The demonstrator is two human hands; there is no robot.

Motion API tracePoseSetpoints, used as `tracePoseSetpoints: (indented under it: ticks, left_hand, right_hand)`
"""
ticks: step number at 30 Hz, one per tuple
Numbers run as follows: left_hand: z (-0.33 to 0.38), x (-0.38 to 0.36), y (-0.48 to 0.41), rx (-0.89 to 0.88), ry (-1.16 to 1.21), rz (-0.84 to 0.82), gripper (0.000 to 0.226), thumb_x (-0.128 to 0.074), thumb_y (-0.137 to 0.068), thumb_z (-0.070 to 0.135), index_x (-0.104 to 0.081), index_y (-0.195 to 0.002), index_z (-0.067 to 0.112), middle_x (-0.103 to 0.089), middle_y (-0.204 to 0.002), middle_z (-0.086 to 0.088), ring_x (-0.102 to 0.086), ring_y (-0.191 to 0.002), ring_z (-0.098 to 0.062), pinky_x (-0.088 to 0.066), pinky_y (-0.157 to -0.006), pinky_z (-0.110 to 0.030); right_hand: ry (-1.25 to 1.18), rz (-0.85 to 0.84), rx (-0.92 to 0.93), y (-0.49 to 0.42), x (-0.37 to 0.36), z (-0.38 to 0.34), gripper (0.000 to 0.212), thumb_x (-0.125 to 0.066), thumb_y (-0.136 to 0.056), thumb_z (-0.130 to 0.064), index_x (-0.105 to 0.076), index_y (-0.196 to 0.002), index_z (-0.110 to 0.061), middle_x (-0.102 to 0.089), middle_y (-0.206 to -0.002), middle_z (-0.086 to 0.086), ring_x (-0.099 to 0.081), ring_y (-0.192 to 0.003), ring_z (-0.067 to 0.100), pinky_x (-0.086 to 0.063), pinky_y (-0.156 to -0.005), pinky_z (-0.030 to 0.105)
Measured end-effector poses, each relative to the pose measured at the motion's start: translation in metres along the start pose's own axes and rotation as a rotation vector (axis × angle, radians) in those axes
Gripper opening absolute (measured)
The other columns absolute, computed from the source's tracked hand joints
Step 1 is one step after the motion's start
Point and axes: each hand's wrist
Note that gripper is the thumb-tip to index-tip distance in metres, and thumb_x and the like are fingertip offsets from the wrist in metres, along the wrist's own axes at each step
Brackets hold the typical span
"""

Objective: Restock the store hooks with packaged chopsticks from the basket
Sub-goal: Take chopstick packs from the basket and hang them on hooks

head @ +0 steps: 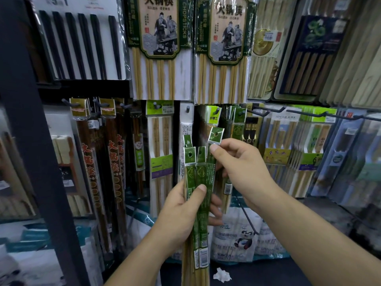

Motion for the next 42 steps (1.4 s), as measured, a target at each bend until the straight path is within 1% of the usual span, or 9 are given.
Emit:
tracePoseSetpoints:
  ticks: [4,7,9,14,23,29,35,38,42]
  left_hand:
    - [-0.002,0.001,-0.004,-0.038,-0.052,0.060,0.029,-0.047,-0.107,0.014,-0.072,-0.100,0.027,-0.078,-0.097,-0.017,-0.076,-0.085,-0.032,-0.063,-0.071,-0.046]
    - [-0.002,0.005,-0.005,-0.008,-0.021,0.108,0.017,-0.048,-0.107,0.013,-0.066,-0.106,0.013,-0.079,-0.097,-0.011,-0.078,-0.090,-0.026,-0.063,-0.068,-0.037]
    - [-0.001,0.009,-0.006,-0.019,-0.003,0.100,0.014,-0.048,-0.107,0.013,-0.059,-0.111,0.006,-0.078,-0.099,-0.016,-0.077,-0.091,-0.030,-0.064,-0.072,-0.045]
    - [0.002,0.013,-0.007,-0.050,-0.021,0.125,0.016,-0.047,-0.107,0.012,-0.058,-0.113,0.002,-0.073,-0.086,-0.015,-0.068,-0.070,-0.025,-0.063,-0.065,-0.046]
    - [0.003,0.010,-0.005,-0.049,-0.042,0.096,0.014,-0.046,-0.107,0.010,-0.057,-0.113,0.003,-0.072,-0.083,-0.011,-0.065,-0.068,-0.024,-0.061,-0.063,-0.042]
    - [0.003,0.010,-0.005,-0.049,-0.059,0.104,0.015,-0.047,-0.107,0.010,-0.057,-0.114,0.003,-0.071,-0.081,-0.009,-0.063,-0.065,-0.022,-0.059,-0.061,-0.038]
    - [0.002,0.009,-0.007,-0.066,-0.071,0.102,0.015,-0.050,-0.106,0.011,-0.062,-0.113,0.006,-0.071,-0.083,-0.006,-0.063,-0.068,-0.021,-0.060,-0.062,-0.039]
    - [0.003,0.009,-0.008,-0.067,-0.050,0.110,0.016,-0.051,-0.105,0.010,-0.064,-0.113,0.007,-0.070,-0.082,-0.002,-0.064,-0.069,-0.020,-0.062,-0.063,-0.041]
    - [0.004,0.009,-0.007,-0.071,-0.041,0.096,0.015,-0.054,-0.104,0.010,-0.068,-0.109,0.008,-0.070,-0.082,-0.008,-0.066,-0.072,-0.024,-0.062,-0.067,-0.041]
  right_hand:
    - [-0.015,0.079,-0.003,0.000,0.001,-0.003,0.018,-0.066,-0.098,-0.030,-0.073,-0.083,-0.023,-0.059,-0.063,-0.008,-0.053,-0.062,0.006,-0.045,-0.062,0.025]
    - [-0.038,0.149,0.003,-0.004,0.006,-0.010,0.023,-0.062,-0.099,-0.035,-0.073,-0.081,-0.025,-0.065,-0.077,0.010,-0.056,-0.069,0.019,-0.051,-0.071,0.039]
    - [-0.061,0.202,0.011,-0.009,0.011,-0.015,0.025,-0.059,-0.101,-0.037,-0.073,-0.083,-0.028,-0.070,-0.080,0.008,-0.059,-0.072,0.029,-0.054,-0.073,0.046]
    - [-0.086,0.292,0.007,-0.028,0.023,-0.020,0.030,-0.056,-0.102,-0.035,-0.073,-0.081,-0.020,-0.063,-0.076,0.008,-0.054,-0.073,0.022,-0.048,-0.074,0.040]
    - [-0.087,0.324,-0.045,-0.042,0.027,-0.010,0.038,-0.057,-0.101,-0.037,-0.063,-0.094,0.000,-0.052,-0.078,0.012,-0.046,-0.072,0.020,-0.046,-0.069,0.031]
    - [-0.085,0.334,-0.054,-0.044,0.027,-0.007,0.043,-0.057,-0.100,-0.034,-0.060,-0.097,0.009,-0.046,-0.080,0.011,-0.044,-0.074,0.021,-0.052,-0.091,0.034]
    - [-0.005,0.369,-0.048,-0.044,0.028,-0.002,0.043,-0.059,-0.101,-0.035,-0.064,-0.088,0.006,-0.051,-0.070,0.018,-0.055,-0.068,0.033,-0.044,-0.057,0.004]
    - [0.065,0.398,-0.049,-0.044,0.027,0.001,0.043,-0.062,-0.099,-0.040,-0.057,-0.072,-0.006,-0.040,-0.050,-0.010,-0.043,-0.048,0.011,-0.043,-0.061,0.017]
    - [0.102,0.468,-0.027,-0.036,0.026,0.004,0.034,-0.067,-0.093,-0.048,-0.055,-0.080,-0.019,-0.050,-0.068,-0.008,-0.046,-0.057,0.004,-0.043,-0.062,0.023]
Point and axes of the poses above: each hand's wrist, its own y-axis away from the middle knuckle, its own x-axis out of the back of the hand, z = x × y
